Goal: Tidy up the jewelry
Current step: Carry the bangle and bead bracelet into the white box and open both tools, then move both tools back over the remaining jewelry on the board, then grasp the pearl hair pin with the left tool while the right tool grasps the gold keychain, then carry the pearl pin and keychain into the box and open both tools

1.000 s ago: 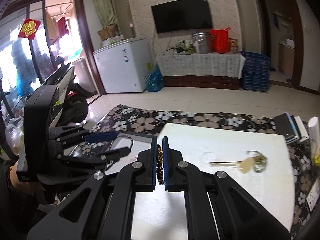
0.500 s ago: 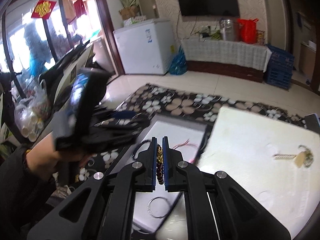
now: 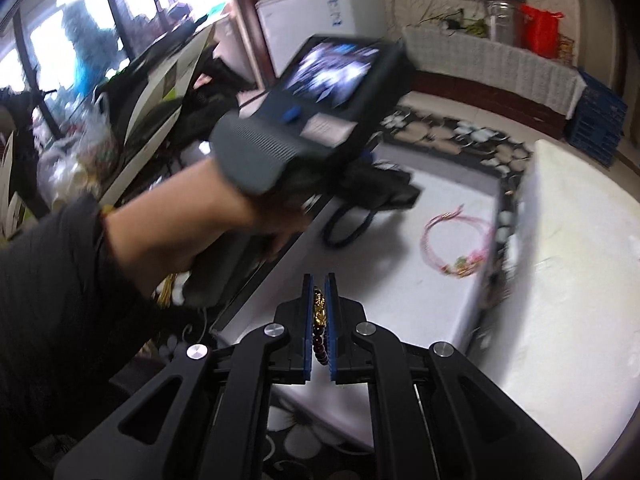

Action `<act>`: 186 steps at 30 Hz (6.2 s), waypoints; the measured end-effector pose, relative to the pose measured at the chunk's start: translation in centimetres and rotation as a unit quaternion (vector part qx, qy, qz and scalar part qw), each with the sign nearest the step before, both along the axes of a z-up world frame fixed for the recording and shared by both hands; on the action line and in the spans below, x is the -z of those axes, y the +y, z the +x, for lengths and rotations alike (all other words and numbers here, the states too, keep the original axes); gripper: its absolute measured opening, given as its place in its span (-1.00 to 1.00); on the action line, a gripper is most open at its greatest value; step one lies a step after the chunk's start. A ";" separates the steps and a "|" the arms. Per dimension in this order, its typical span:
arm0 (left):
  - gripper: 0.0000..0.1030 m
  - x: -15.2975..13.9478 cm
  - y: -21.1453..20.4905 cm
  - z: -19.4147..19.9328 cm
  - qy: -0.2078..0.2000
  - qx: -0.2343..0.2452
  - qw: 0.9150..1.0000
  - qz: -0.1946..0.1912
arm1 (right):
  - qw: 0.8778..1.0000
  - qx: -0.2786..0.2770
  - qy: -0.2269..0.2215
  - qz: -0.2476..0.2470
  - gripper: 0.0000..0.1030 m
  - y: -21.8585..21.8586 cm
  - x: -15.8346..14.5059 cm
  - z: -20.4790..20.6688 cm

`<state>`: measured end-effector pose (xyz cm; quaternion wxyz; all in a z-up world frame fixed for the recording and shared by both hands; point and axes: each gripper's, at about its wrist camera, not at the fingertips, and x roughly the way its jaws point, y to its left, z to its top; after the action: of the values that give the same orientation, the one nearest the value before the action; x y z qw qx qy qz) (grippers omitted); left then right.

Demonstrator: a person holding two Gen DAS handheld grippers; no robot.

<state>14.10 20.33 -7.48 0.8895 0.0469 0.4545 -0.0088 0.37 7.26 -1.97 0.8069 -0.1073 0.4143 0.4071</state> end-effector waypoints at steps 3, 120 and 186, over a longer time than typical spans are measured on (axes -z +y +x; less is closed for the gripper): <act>-0.09 0.3 0.0 0.2 0.004 0.000 1.000 0.005 | 1.000 -0.008 0.000 -0.012 -0.89 0.6 0.7 -0.6; -0.85 -7.7 -28.5 1.1 -0.036 0.235 0.971 -0.025 | 0.945 0.298 -0.092 0.097 -0.92 -33.0 -8.5 11.4; 0.07 -2.0 -2.5 -6.5 0.017 0.084 0.996 -0.027 | 0.997 0.082 -0.009 -0.012 -0.02 -4.0 -1.0 1.3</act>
<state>7.65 17.80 -5.46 0.8787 0.0606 0.4635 -0.0967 1.67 3.23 -0.93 0.8398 -0.0868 0.4194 0.3338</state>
